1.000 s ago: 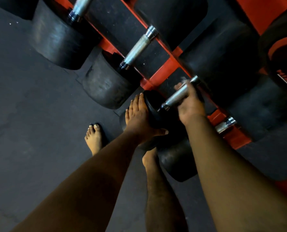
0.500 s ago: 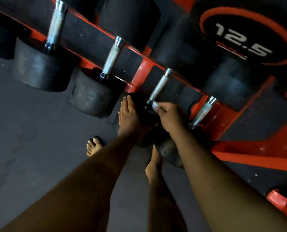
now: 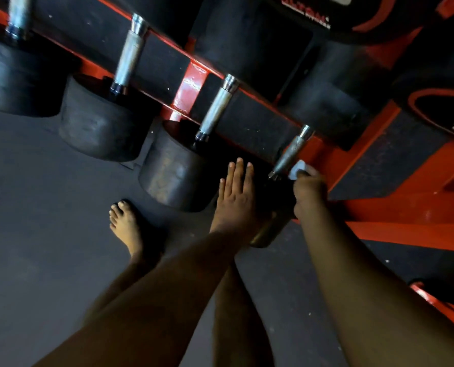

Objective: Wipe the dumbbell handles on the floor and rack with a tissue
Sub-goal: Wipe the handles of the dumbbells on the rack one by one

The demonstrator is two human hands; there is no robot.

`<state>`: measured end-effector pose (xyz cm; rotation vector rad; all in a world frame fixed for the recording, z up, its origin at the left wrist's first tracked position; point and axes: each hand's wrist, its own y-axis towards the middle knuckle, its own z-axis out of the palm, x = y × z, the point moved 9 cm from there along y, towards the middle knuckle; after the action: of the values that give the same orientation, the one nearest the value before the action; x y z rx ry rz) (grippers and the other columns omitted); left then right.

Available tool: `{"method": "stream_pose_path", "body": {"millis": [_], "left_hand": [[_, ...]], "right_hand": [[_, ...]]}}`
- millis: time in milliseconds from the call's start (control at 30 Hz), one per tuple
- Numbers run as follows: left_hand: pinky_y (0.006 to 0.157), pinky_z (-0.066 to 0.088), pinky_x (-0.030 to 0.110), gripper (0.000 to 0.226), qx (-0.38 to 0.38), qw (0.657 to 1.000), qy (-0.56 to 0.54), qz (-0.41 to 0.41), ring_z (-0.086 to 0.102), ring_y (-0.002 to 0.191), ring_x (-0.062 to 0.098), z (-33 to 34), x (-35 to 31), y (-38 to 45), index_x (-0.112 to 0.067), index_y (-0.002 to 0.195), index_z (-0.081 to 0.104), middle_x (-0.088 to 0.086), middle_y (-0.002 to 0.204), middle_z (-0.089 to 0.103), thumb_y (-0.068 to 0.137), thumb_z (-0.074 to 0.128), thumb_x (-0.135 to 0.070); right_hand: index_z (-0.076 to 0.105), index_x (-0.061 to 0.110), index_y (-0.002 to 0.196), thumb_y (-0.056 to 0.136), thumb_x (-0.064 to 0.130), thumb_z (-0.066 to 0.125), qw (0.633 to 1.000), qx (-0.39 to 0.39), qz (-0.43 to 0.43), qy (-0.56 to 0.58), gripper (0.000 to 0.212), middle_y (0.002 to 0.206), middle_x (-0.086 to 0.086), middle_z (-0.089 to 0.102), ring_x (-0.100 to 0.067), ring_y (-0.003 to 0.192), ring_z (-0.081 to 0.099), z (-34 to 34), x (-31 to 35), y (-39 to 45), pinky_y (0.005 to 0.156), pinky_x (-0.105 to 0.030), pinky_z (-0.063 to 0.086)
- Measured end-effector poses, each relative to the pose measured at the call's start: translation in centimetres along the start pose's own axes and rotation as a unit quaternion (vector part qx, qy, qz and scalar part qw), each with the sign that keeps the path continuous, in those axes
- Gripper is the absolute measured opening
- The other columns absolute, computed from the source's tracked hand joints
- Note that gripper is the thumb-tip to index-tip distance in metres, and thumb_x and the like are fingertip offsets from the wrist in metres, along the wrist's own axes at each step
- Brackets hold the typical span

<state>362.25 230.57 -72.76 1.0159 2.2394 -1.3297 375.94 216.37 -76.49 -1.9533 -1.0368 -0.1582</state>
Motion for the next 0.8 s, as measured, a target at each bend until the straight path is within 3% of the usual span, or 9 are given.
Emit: {"method": "stream_pose_path", "body": {"millis": [133, 233, 333, 400, 433, 500, 600, 700, 800], "left_hand": [[0.127, 0.001, 0.044, 0.138, 0.049, 0.99, -0.093, -0.093, -0.01, 0.156, 0.021, 2.3, 0.4, 1.3, -0.015, 0.16, -0.015, 0.008, 0.169, -0.012, 0.07, 0.082, -0.057], [0.126, -0.002, 0.044, 0.149, 0.056, 0.985, -0.111, -0.119, -0.011, 0.155, 0.02, 2.8, 0.7, 1.8, -0.015, 0.158, -0.02, 0.006, 0.169, -0.013, 0.064, 0.089, -0.052], [0.124, -0.003, 0.043, 0.148, 0.06, 0.985, -0.108, -0.119, -0.01, 0.155, 0.022, 2.5, 0.8, 1.8, -0.019, 0.158, -0.02, 0.006, 0.168, -0.014, 0.064, 0.09, -0.05], [0.125, -0.003, 0.044, 0.147, 0.069, 0.985, -0.103, -0.121, -0.01, 0.156, 0.024, 2.4, 0.9, 1.9, -0.021, 0.158, -0.02, 0.007, 0.168, -0.015, 0.064, 0.09, -0.049], [0.125, -0.003, 0.044, 0.147, 0.077, 0.984, -0.1, -0.123, -0.01, 0.155, 0.024, 2.5, 0.8, 2.0, -0.021, 0.158, -0.021, 0.006, 0.168, -0.016, 0.065, 0.09, -0.048], [0.125, -0.002, 0.043, 0.146, 0.084, 0.984, -0.093, -0.125, -0.011, 0.155, 0.025, 2.5, 0.8, 2.0, -0.021, 0.158, -0.021, 0.006, 0.168, -0.018, 0.066, 0.09, -0.048], [0.125, -0.003, 0.043, 0.146, 0.076, 0.986, -0.089, -0.121, -0.011, 0.155, 0.025, 2.3, 0.7, 2.0, -0.022, 0.158, -0.02, 0.005, 0.168, -0.018, 0.066, 0.09, -0.048], [0.125, -0.003, 0.043, 0.146, 0.087, 0.984, -0.09, -0.125, -0.012, 0.155, 0.026, 2.7, 0.9, 1.9, -0.024, 0.157, -0.022, 0.005, 0.167, -0.02, 0.066, 0.089, -0.049], [0.125, -0.003, 0.044, 0.146, 0.093, 0.984, -0.09, -0.124, -0.013, 0.155, 0.026, 2.7, 1.0, 2.0, -0.026, 0.157, -0.023, 0.004, 0.167, -0.022, 0.067, 0.089, -0.049]], "right_hand": [[0.057, 0.017, 0.097, 0.102, 0.003, 0.041, 0.982, 0.123, 0.123, 0.071, 0.021, 0.089, -0.003, 0.061, -0.017, 0.089, 0.061, 2.9, 0.3, 0.3, 0.065, -0.023, 0.048], [0.059, 0.018, 0.104, 0.099, 0.003, 0.049, 0.971, 0.073, 0.096, 0.208, 0.019, 0.109, -0.005, 0.066, -0.017, 0.099, 0.064, 2.6, 2.2, 2.5, 0.076, -0.029, 0.052], [0.059, 0.016, 0.127, 0.1, 0.015, 0.055, 0.997, 0.074, 0.018, 0.005, 0.027, 0.11, -0.003, 0.063, -0.019, 0.095, 0.06, 2.3, 1.8, 1.4, 0.078, -0.031, 0.047], [0.061, 0.013, 0.122, 0.096, 0.023, 0.061, 0.981, 0.12, 0.005, -0.154, 0.028, 0.105, -0.005, 0.062, -0.023, 0.095, 0.061, 2.9, -0.2, -0.3, 0.075, -0.031, 0.045], [0.063, 0.012, 0.117, 0.092, 0.026, 0.066, 0.978, 0.14, 0.011, -0.152, 0.029, 0.103, -0.007, 0.065, -0.025, 0.095, 0.064, 3.1, -0.8, -0.4, 0.074, -0.032, 0.048], [0.065, 0.017, 0.107, 0.084, 0.033, 0.072, 0.991, 0.119, 0.058, -0.015, 0.029, 0.103, -0.007, 0.069, -0.03, 0.101, 0.067, 2.6, 0.2, 0.5, 0.078, -0.037, 0.055], [0.063, 0.02, 0.113, 0.086, 0.033, 0.074, 0.958, 0.114, 0.121, 0.234, 0.032, 0.117, -0.003, 0.068, -0.02, 0.107, 0.064, 3.5, 1.7, 3.5, 0.088, -0.035, 0.052], [0.064, 0.019, 0.093, 0.089, 0.027, 0.073, 0.959, 0.203, 0.105, 0.17, 0.013, 0.088, 0.002, 0.067, -0.012, 0.082, 0.065, 5.7, 0.9, 2.7, 0.08, -0.031, 0.053], [0.062, 0.021, 0.09, 0.091, 0.025, 0.07, 0.953, 0.252, 0.107, 0.127, 0.01, 0.085, 0.003, 0.064, -0.011, 0.079, 0.064, 6.4, 0.9, 2.4, 0.077, -0.031, 0.053]]}}
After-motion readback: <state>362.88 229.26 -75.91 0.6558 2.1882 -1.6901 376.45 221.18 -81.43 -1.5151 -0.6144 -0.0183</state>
